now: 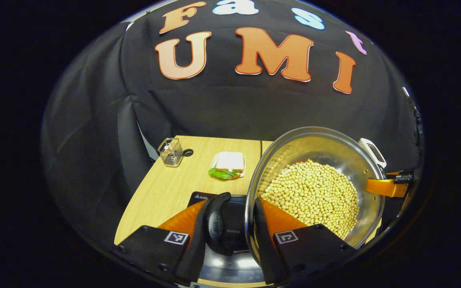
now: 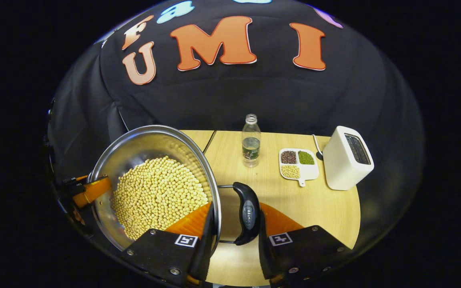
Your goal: First push the handle of the pot to place it horizontally, then grasp the pot with both hands and set it on the induction cooktop.
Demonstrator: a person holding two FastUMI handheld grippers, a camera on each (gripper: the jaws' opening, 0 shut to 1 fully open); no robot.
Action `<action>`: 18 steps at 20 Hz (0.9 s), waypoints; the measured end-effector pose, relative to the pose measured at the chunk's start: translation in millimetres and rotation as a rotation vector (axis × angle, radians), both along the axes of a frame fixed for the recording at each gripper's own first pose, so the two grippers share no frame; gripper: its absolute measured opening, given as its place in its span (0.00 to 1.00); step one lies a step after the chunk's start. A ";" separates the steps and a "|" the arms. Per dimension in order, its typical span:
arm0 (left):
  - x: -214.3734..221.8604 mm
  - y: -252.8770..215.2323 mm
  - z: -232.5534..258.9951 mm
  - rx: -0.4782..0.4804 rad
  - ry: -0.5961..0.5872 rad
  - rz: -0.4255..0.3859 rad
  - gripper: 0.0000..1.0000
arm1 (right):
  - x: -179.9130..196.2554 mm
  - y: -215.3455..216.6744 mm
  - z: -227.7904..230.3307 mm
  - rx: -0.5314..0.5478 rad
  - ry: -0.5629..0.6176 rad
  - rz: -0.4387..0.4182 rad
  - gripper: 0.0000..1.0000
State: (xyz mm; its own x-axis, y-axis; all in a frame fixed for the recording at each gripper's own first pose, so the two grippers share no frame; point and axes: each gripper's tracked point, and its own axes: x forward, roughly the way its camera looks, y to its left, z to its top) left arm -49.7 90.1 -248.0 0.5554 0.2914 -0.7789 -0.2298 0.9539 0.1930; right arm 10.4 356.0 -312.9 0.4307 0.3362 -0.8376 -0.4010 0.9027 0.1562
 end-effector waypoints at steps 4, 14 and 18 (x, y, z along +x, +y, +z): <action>3.7 1.4 -5.3 -0.018 0.006 0.005 0.63 | -13.4 51.8 -3.3 -0.018 0.015 -0.003 0.50; 21.6 2.0 -29.3 -0.060 0.040 -0.001 0.64 | -41.5 113.5 -41.5 -0.076 0.052 -0.026 0.50; 24.1 4.5 -33.3 -0.076 0.060 -0.008 0.64 | -46.3 118.1 -53.8 -0.091 0.060 -0.044 0.50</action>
